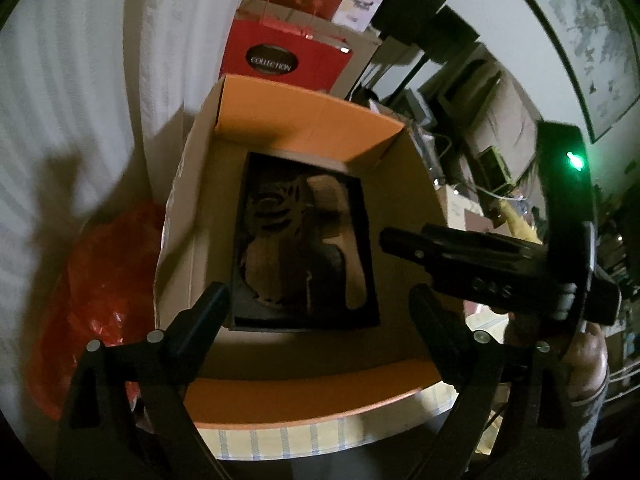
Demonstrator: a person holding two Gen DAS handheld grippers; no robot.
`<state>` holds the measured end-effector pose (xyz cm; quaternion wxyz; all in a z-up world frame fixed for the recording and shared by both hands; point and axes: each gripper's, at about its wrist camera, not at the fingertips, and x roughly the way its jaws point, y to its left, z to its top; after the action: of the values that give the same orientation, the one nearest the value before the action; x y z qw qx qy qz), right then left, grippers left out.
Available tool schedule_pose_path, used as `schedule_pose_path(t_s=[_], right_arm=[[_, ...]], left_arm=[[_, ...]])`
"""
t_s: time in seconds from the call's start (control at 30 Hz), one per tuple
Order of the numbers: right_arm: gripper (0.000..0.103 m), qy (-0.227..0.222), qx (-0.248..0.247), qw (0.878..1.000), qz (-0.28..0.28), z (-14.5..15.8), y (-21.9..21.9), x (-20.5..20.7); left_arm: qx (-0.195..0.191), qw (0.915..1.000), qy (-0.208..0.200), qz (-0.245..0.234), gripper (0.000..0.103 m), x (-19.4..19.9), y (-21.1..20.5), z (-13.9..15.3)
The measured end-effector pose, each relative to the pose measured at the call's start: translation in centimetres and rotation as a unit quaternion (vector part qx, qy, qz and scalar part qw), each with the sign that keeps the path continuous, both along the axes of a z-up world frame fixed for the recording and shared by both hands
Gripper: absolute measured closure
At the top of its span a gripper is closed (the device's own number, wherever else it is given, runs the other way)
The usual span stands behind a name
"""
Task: Organize objects
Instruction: 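Withdraw the right gripper and move it toward the brown calligraphy box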
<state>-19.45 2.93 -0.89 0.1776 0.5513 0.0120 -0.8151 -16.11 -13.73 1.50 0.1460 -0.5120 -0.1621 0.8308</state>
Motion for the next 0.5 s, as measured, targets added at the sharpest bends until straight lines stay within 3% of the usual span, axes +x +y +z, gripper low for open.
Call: schedule_pose_path(t_s=[0.3, 0.5], right_arm=[[0.032, 0.037, -0.023, 0.999, -0.012, 3.9, 4.0, 2.7], [0.032, 0.062, -0.015, 0.997, -0.034, 5.4, 7.8, 4.7]], left_arm=[[-0.01, 0.9998, 0.014, -0.006, 0.011, 1.3, 1.2, 1.7], [-0.019, 0.9986, 0.019, -0.045, 0.013, 2.4, 3.8, 2.7]])
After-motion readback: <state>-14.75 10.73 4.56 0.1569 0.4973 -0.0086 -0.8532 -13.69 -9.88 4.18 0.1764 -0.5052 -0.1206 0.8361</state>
